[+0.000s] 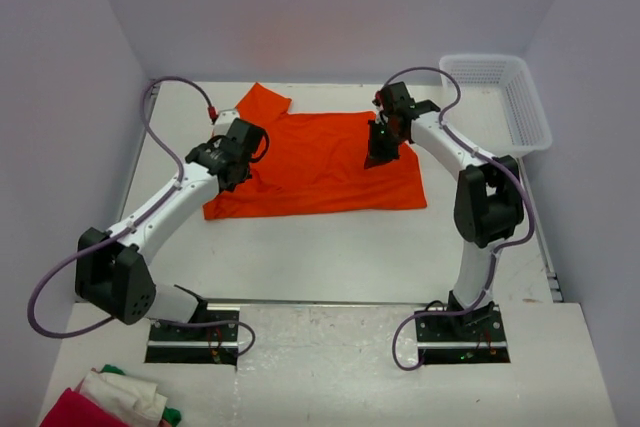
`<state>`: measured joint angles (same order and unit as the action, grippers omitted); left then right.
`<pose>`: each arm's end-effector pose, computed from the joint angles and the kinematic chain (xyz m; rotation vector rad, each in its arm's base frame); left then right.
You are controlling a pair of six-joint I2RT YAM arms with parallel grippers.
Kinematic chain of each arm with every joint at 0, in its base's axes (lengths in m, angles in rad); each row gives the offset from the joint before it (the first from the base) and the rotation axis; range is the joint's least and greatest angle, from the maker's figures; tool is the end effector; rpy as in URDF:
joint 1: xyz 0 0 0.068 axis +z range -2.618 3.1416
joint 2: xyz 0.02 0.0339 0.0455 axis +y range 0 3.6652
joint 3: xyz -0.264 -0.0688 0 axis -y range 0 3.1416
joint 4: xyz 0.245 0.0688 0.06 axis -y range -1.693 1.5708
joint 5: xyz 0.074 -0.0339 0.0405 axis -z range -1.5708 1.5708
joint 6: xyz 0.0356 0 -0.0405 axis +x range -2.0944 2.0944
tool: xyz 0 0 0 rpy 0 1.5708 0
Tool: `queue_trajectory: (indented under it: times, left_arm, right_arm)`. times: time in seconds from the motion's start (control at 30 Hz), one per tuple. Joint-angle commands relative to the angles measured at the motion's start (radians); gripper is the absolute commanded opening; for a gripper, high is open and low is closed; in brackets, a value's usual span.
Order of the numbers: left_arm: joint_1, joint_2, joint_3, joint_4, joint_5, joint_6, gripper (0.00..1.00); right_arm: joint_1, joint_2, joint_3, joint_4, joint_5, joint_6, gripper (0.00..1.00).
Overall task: Fold and stack the t-shirts
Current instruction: Fold the flattened tshirt in 1/3 of the way
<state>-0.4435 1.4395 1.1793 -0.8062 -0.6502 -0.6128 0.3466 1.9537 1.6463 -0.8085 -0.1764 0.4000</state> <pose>0.2686 -0.1037 0.2806 -0.4047 2.3396 0.3815 0.3912 0.1479 0.2435 0.0171 2.7460 0.4578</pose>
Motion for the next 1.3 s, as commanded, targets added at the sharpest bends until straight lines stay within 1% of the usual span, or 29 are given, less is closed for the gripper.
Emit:
queue_trajectory:
  times: [0.0,0.03,0.07,0.1,0.13,0.17,0.23,0.3,0.33,0.37,0.47,0.53,0.63,0.77,1.07,1.27]
  left_arm:
    - [-0.006,-0.076,-0.061,0.099,0.182,0.024,0.00]
    - [-0.004,-0.103,-0.102,0.132,0.307,0.039,0.00]
    - [-0.004,-0.111,-0.121,0.197,0.358,0.044,0.00]
    - [-0.004,-0.111,-0.135,0.223,0.406,0.047,0.00]
    - [-0.004,-0.097,-0.153,0.245,0.475,0.048,0.00]
    - [-0.004,-0.084,-0.155,0.263,0.487,0.048,0.00]
    - [-0.001,-0.018,-0.135,0.263,0.477,0.058,0.00]
    - [0.002,0.031,-0.109,0.237,0.448,0.065,0.00]
    - [0.006,0.082,-0.080,0.222,0.422,0.067,0.00]
    - [0.012,0.105,-0.063,0.213,0.419,0.068,0.00]
    - [0.063,0.205,-0.018,0.200,0.444,0.068,0.00]
    - [0.083,0.231,-0.015,0.214,0.472,0.076,0.00]
    - [0.114,0.281,-0.007,0.226,0.477,0.082,0.00]
    - [0.132,0.329,-0.006,0.213,0.465,0.084,0.00]
    - [0.160,0.361,-0.044,0.205,0.431,0.097,0.00]
    - [0.164,0.361,-0.086,0.176,0.396,0.070,0.00]
  right_arm:
    - [0.000,-0.045,-0.089,0.103,-0.245,0.072,0.00]
    - [0.002,-0.045,-0.115,0.130,-0.265,0.109,0.00]
    - [0.002,-0.041,-0.127,0.143,-0.294,0.120,0.00]
    - [0.002,-0.042,-0.140,0.156,-0.354,0.128,0.00]
    - [0.002,-0.042,-0.161,0.173,-0.362,0.147,0.00]
    - [0.002,-0.039,-0.167,0.170,-0.359,0.154,0.00]
    - [0.005,-0.030,-0.172,0.143,-0.318,0.152,0.00]
    - [0.011,-0.018,-0.168,0.115,-0.269,0.140,0.00]
    - [0.011,-0.016,-0.171,0.100,-0.227,0.135,0.00]
    - [0.012,-0.018,-0.177,0.098,-0.218,0.131,0.00]
    - [0.014,-0.010,-0.212,0.123,-0.192,0.137,0.00]
    - [0.017,0.001,-0.221,0.132,-0.189,0.140,0.00]
    - [0.028,0.028,-0.226,0.143,-0.161,0.149,0.00]
    - [0.045,0.057,-0.226,0.147,-0.140,0.163,0.00]
    - [0.069,0.114,-0.235,0.150,-0.054,0.192,0.00]
    - [0.092,0.090,-0.313,0.189,-0.040,0.218,0.00]
